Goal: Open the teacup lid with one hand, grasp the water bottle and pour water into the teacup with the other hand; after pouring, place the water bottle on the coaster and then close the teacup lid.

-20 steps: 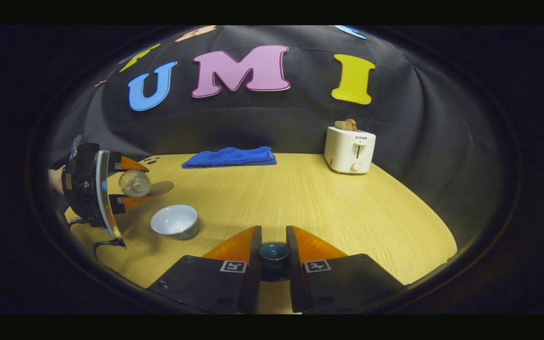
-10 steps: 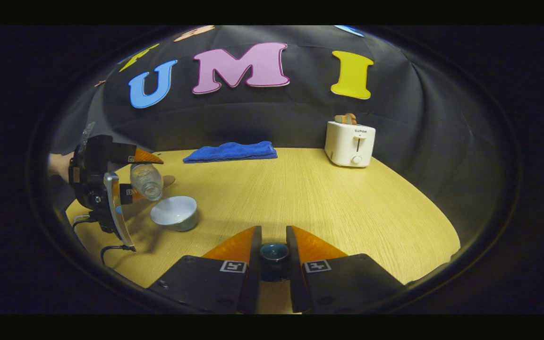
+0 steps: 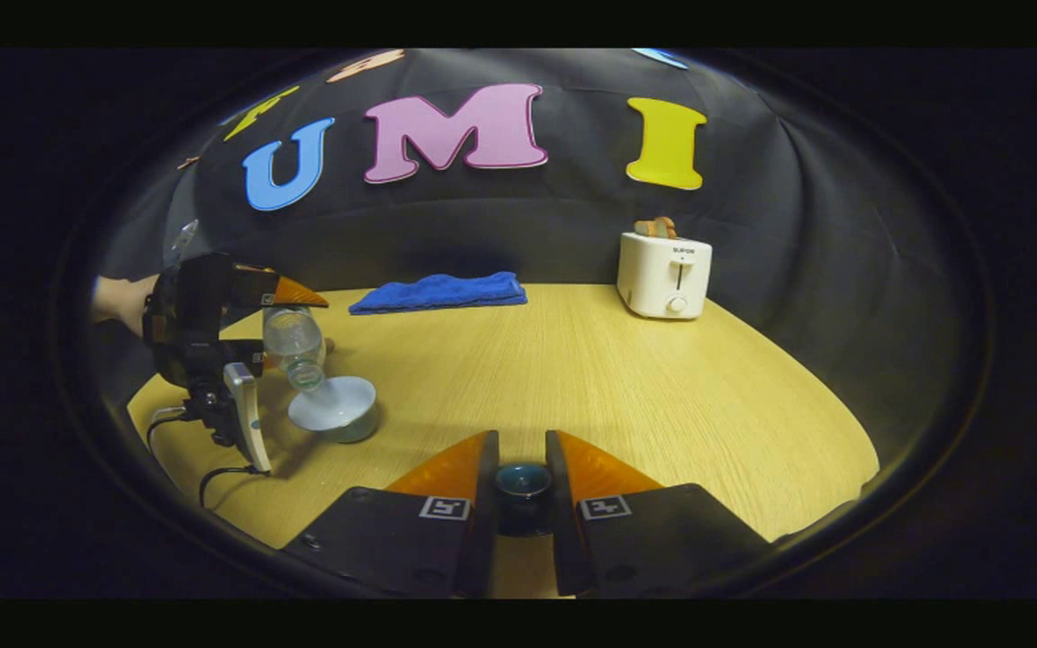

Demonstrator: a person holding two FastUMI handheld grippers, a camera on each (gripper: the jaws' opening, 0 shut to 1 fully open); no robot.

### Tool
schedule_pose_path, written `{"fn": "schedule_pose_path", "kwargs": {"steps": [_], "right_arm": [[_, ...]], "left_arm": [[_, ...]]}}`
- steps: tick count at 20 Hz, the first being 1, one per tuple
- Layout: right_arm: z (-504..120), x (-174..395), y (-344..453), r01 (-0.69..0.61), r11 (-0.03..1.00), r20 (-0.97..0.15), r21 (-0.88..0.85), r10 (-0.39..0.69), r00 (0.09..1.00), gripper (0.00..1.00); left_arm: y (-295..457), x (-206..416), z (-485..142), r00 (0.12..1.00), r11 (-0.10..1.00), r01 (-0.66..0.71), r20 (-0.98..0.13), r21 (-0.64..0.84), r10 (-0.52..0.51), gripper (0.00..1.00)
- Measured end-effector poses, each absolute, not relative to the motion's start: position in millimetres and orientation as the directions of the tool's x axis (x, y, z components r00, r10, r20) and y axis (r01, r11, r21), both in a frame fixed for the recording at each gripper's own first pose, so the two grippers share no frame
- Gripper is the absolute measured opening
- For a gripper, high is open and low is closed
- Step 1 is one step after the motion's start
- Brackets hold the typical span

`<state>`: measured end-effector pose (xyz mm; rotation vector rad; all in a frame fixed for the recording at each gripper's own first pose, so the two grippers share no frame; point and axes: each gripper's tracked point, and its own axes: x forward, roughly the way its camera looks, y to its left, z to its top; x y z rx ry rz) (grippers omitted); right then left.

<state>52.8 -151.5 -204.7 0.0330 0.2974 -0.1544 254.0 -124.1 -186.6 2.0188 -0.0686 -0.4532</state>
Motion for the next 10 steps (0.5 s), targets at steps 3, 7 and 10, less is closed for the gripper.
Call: {"fn": "schedule_pose_path", "kwargs": {"steps": [3, 7, 10], "right_arm": [[-208.3, 50.4, -149.1, 0.15, 0.989, -0.302, 0.011, -0.139, 0.943, 0.24], [-210.1, 48.1, -143.7, 0.14, 0.99, -0.306, 0.012, -0.129, 0.943, 0.29], [-209.3, 49.3, -140.6, 0.131, 0.991, -0.305, 0.008, -0.122, 0.944, 0.29]], "left_arm": [[-124.0, 255.4, -183.5, 0.928, -0.512, 0.127, -0.283, 0.85, -0.241, 0.75], [-122.3, 257.5, -178.8, 0.931, -0.542, 0.114, -0.28, 0.832, -0.233, 0.75], [-120.3, 259.1, -174.9, 0.933, -0.558, 0.107, -0.277, 0.823, -0.229, 0.75]]}}
